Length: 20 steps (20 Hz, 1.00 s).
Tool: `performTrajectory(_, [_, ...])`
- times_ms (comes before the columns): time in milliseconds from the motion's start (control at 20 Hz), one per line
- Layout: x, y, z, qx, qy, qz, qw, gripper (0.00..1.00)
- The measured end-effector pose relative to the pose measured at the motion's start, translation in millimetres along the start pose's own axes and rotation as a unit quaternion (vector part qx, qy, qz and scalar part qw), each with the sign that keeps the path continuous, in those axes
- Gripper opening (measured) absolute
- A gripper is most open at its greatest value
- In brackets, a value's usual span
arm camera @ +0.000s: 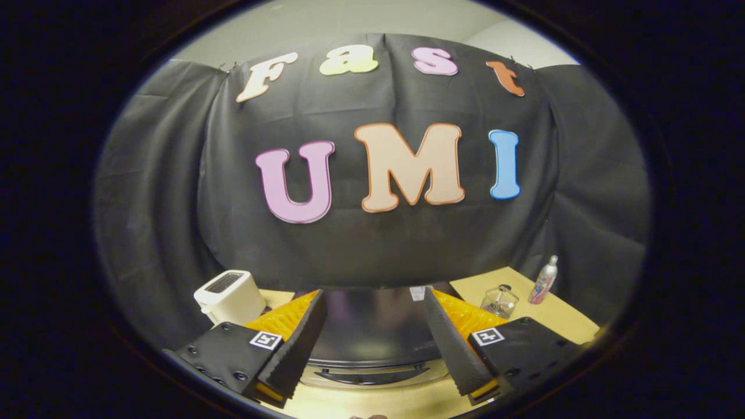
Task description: Open the toaster oven, put the food inside, and close the toaster oven door.
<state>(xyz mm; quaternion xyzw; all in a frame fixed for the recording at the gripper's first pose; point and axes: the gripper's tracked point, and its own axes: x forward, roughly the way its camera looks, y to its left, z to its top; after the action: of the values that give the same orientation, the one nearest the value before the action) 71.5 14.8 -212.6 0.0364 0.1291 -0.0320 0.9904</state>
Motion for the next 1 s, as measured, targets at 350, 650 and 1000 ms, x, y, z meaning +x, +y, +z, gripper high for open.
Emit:
performTrajectory(350, [22, -3, -69, 0.014, 0.062, -0.004, 0.998, 1.00])
performTrajectory(650, [19, -7, -88, -0.006, 0.068, -0.007, 0.998, 1.00])
performTrajectory(1000, [1, -16, -101, 0.005, 0.068, -0.016, 0.998, 1.00])
